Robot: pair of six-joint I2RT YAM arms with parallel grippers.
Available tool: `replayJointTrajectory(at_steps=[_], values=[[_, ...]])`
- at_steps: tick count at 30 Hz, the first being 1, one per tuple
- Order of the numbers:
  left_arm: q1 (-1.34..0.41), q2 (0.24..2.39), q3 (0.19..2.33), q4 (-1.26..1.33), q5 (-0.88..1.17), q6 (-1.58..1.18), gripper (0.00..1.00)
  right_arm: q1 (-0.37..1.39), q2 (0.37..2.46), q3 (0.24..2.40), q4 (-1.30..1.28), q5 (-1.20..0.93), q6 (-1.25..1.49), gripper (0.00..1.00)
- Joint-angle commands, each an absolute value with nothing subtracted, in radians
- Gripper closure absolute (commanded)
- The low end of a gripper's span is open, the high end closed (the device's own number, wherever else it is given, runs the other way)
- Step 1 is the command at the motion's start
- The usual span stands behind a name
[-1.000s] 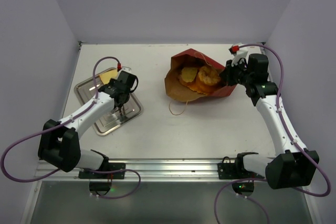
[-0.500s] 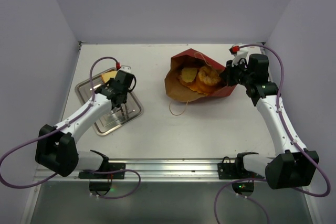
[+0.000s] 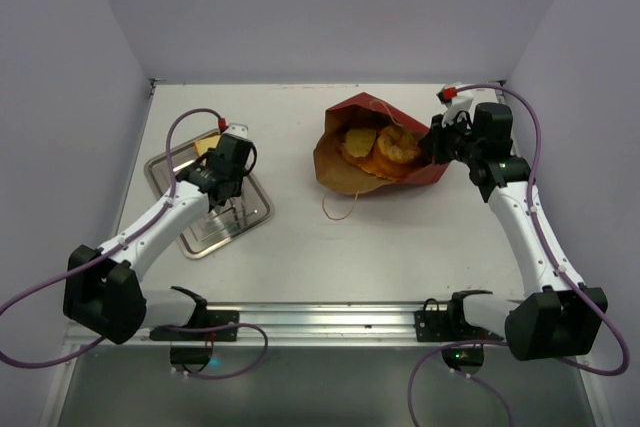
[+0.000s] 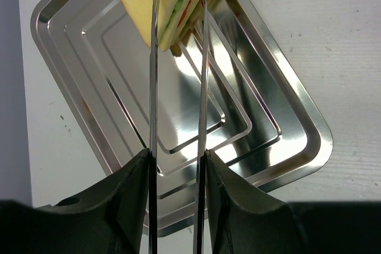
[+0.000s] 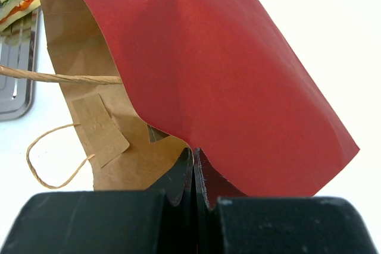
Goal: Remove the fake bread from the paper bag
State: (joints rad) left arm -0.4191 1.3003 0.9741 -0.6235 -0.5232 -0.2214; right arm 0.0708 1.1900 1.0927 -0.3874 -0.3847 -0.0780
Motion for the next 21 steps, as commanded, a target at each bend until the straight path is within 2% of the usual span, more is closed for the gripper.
replayJointTrajectory(at_steps=[1, 7, 12, 13, 21], values=[[-0.413, 1.247, 1.017, -0.62, -0.52, -0.224, 0.57, 0.066, 1.158, 1.094, -0.341, -0.4, -0.064, 1.0], [-0.414, 1.14, 1.034, -0.611, -0.361, -0.221, 0.64, 0.064, 1.161, 1.095, -0.342, -0.399, -0.066, 1.0], [-0.413, 1.011, 1.011, -0.594, -0.047, -0.291, 0.66, 0.064, 1.157, 1.089, -0.345, -0.394, -0.084, 1.0], [-0.414, 0.994, 0.985, -0.583, 0.063, -0.308, 0.66, 0.063, 1.154, 1.088, -0.345, -0.394, -0.097, 1.0], [-0.414, 0.819, 0.825, -0.474, 0.548, -0.443, 0.67, 0.064, 1.123, 1.025, -0.324, -0.4, -0.198, 1.0]])
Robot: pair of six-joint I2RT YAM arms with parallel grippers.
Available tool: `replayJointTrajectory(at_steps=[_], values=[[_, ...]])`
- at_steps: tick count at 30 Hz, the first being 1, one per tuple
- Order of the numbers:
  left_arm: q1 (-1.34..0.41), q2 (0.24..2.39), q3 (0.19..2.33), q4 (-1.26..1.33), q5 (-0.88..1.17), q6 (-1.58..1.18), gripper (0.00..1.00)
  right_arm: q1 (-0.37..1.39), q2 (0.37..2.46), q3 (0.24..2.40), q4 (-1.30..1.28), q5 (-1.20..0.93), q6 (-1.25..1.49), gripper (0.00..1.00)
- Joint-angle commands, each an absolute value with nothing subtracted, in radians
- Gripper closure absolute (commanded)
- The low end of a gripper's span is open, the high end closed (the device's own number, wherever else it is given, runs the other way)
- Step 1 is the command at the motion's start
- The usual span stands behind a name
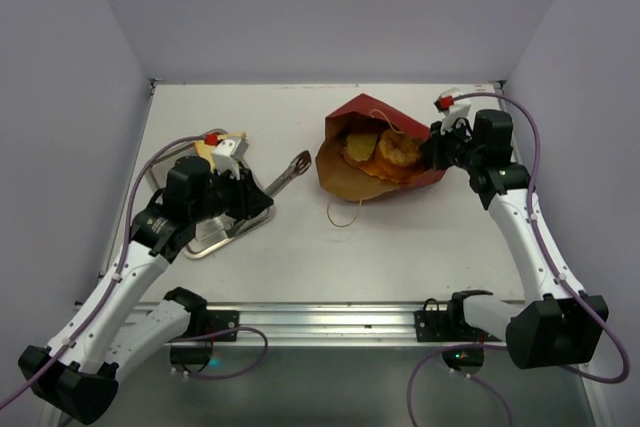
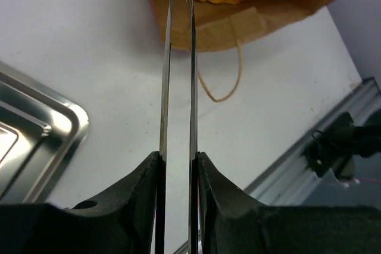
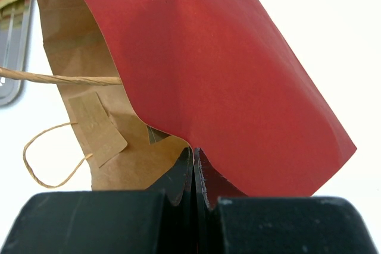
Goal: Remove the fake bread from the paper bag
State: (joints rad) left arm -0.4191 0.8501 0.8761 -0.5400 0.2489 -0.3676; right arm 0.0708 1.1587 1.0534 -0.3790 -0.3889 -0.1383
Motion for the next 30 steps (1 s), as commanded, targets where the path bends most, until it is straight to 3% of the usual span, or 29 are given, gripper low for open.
replayJointTrajectory(at_steps=[1, 7, 13, 30], values=[[-0.416, 0.81, 0.812, -0.456, 0.573, -0.451, 0.67, 0.063, 1.115, 1.017, -0.318, -0.4, -0.218, 1.0], [-0.471, 0.798, 0.746, -0.347, 0.611, -0.508, 0.67, 0.064, 1.095, 0.97, -0.287, -0.426, -0.261, 1.0], [-0.646, 0.955, 0.742, -0.18, 0.503, -0.572, 0.67, 0.064, 1.077, 0.945, -0.279, -0.445, -0.282, 1.0], [-0.657, 1.284, 0.888, 0.107, 0.335, -0.709, 0.59, 0.063, 1.068, 0.927, -0.261, -0.463, -0.258, 1.0]])
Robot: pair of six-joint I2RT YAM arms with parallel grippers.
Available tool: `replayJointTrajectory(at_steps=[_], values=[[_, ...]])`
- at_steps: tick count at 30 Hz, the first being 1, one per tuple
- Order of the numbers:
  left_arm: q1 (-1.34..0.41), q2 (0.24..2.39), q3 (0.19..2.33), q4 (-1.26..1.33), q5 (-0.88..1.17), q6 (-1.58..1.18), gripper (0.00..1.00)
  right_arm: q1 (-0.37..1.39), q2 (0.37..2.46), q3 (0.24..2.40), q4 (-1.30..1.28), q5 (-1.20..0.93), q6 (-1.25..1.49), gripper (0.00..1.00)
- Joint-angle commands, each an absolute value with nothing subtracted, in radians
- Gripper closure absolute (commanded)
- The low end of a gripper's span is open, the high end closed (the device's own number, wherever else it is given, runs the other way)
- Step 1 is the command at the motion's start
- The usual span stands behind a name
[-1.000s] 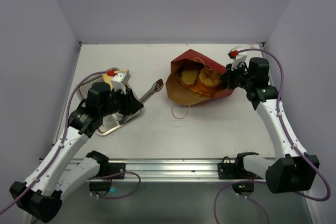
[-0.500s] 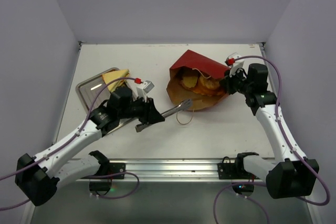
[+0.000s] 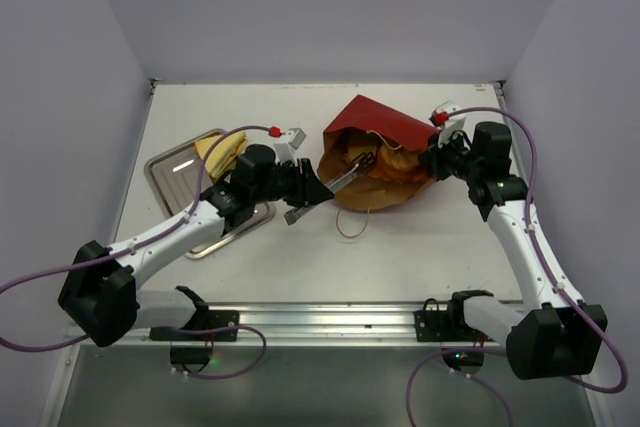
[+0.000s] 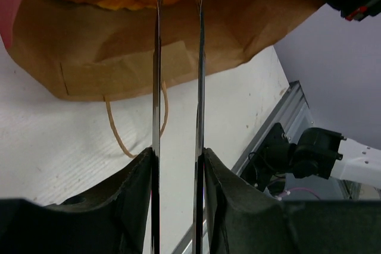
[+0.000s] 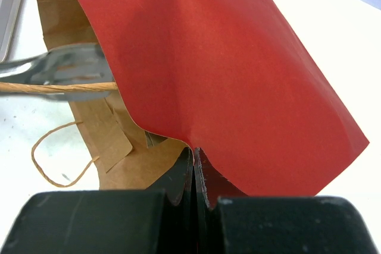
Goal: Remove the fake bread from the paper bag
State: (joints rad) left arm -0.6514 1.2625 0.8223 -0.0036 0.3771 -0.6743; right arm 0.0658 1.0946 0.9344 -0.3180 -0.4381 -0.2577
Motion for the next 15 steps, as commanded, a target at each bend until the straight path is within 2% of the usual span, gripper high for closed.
replayJointTrajectory(at_steps=[1, 15], values=[[-0.657, 1.305, 0.896, 0.112, 0.327, -0.71, 0.59, 0.064, 1.069, 0.927, -0.261, -0.465, -0.256, 1.0], [-0.66, 1.496, 1.037, 0.095, 0.299, -0.693, 0.52, 0.06, 1.069, 0.917, -0.249, -0.482, -0.238, 1.0]])
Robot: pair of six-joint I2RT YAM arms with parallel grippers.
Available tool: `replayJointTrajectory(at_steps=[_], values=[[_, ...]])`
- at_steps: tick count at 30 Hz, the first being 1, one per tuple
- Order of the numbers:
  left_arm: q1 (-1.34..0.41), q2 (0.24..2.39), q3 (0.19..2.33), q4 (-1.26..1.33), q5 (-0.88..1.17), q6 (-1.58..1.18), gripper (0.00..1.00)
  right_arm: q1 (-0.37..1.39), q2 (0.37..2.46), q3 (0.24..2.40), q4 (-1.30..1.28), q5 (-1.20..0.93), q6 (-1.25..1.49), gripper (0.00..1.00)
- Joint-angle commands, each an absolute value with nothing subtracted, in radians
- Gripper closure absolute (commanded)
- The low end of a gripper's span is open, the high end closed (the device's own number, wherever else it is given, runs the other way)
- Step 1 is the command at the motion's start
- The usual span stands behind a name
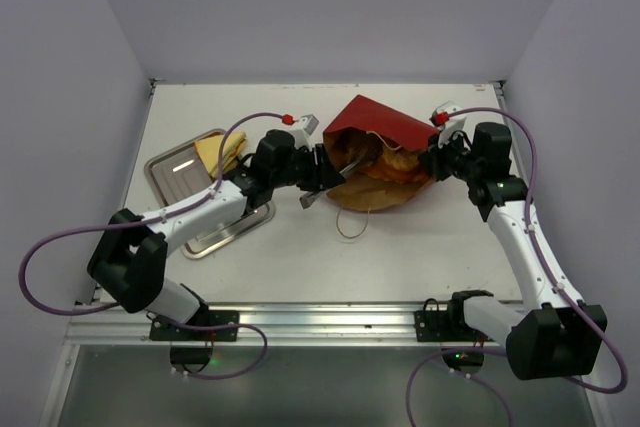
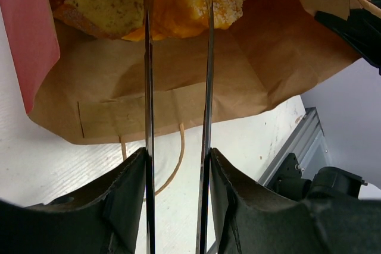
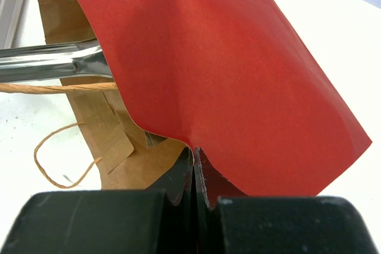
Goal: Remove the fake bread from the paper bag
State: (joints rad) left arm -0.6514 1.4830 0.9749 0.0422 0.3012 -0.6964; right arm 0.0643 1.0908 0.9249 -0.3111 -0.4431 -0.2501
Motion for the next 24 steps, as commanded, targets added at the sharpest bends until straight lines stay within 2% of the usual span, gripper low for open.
replayJointTrajectory(at_steps=[1, 24], values=[[-0.661, 1.502, 1.046, 0.095, 0.304, -0.695, 0.52, 0.06, 1.071, 0.917, -0.247, -0.482, -0.238, 1.0], [-0.683, 1.657, 1.178, 0.044, 0.33, -0.676, 0.51, 0.057, 1.075, 0.91, -0.239, -0.488, -0.227, 1.0]])
